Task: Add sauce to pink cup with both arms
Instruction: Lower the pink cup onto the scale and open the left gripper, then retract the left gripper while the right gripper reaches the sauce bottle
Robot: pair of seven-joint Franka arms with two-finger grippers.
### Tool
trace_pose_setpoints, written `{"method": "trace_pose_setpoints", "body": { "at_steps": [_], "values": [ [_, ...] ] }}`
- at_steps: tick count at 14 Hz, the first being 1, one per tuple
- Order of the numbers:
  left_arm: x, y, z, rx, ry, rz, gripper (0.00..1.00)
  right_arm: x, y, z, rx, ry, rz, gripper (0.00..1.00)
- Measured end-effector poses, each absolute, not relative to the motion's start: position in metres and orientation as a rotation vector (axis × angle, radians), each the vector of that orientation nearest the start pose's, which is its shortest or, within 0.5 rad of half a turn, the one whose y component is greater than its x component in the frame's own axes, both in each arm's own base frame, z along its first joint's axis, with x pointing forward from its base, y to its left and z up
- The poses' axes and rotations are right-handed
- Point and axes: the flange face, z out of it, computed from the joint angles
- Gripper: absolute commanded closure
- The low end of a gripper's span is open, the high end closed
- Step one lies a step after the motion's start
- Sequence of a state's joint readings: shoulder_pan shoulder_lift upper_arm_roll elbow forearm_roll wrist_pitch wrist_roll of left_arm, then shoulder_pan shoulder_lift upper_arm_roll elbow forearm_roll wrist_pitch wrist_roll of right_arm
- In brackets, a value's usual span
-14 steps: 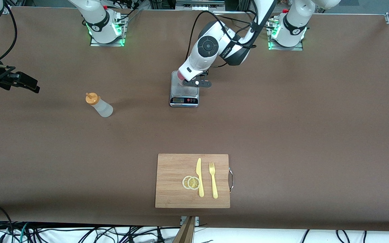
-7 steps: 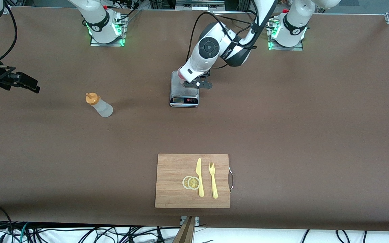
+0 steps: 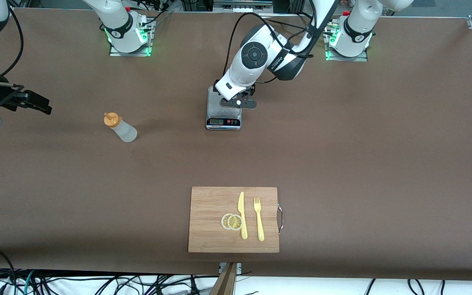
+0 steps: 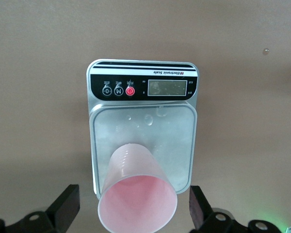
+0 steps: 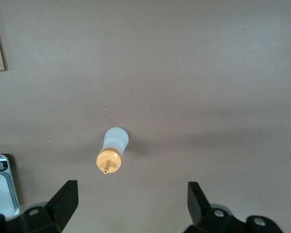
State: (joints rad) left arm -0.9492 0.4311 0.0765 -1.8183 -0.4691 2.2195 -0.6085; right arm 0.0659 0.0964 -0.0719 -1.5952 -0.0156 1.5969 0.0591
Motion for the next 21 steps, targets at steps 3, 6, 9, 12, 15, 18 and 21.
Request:
{"method": "trace_pose_setpoints", "body": {
  "at_steps": [3, 6, 9, 12, 15, 18, 21],
  "values": [
    [0.435, -0.482, 0.342, -3.324, -0.082, 0.470, 0.00, 0.592, 0.000, 0.530, -3.155, -0.033, 0.231, 0.00],
    [0.491, -0.425, 0.423, -3.339, -0.140, 0.491, 0.00, 0.599, -0.005, 0.509, -3.057, -0.267, 0.269, 0.00],
    [0.529, -0.348, 0.489, -3.343, -0.111, 0.420, 0.00, 0.605, -0.044, 0.479, -2.822, -0.561, 0.235, 0.00],
    [0.550, -0.270, 0.522, -3.267, -0.055, 0.321, 0.00, 0.605, -0.093, 0.433, -2.553, -0.828, 0.128, 0.00],
    [0.567, -0.171, 0.556, -3.218, -0.004, 0.288, 0.00, 0.600, -0.131, 0.380, -2.230, -1.018, -0.065, 0.00],
    [0.568, -0.083, 0.581, -3.172, 0.021, 0.303, 0.00, 0.592, -0.156, 0.302, -1.919, -1.171, -0.284, 0.00],
    [0.567, -0.033, 0.583, -3.122, 0.079, 0.328, 0.00, 0.571, -0.162, 0.231, -1.689, -1.273, -0.475, 0.00]
  ]
}}
